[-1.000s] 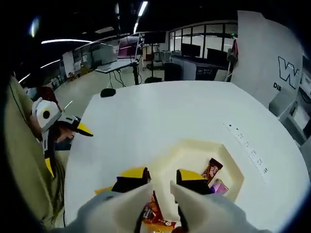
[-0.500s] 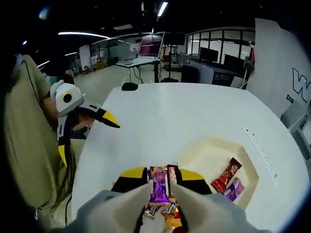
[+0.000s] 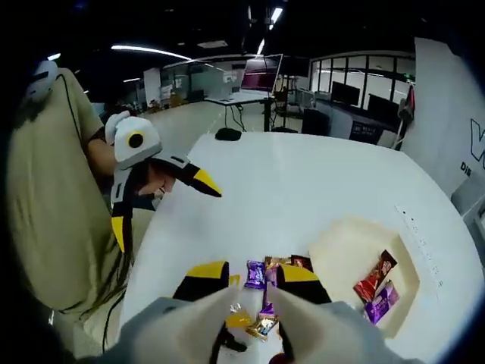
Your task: Place the target food into the container with the food tongs after gripping and lifting it, then release it inside without dropping or visibly crushing the food.
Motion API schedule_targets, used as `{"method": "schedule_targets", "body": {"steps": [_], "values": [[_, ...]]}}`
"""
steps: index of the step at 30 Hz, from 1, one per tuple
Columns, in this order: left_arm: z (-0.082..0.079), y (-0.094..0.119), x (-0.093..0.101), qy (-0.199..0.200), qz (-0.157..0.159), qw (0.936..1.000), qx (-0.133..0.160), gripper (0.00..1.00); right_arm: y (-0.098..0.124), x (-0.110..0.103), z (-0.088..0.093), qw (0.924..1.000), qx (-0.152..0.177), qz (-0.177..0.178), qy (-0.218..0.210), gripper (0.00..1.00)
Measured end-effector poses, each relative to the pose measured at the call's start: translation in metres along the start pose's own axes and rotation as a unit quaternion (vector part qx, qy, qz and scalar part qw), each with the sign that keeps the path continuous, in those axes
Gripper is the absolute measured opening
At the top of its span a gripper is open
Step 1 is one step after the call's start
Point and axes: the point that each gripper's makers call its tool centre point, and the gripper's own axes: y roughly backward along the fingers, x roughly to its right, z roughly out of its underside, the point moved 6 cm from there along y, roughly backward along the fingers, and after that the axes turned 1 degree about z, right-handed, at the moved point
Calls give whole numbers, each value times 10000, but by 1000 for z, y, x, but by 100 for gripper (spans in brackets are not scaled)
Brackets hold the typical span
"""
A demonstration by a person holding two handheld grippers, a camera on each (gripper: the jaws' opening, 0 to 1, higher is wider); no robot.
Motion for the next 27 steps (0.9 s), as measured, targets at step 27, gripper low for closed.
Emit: {"method": "schedule_targets", "body": {"steps": [27], "values": [[3,-3,1,26,39,10000,-19,94,-20,-34,16,9976,37,-560,412,21]]}}
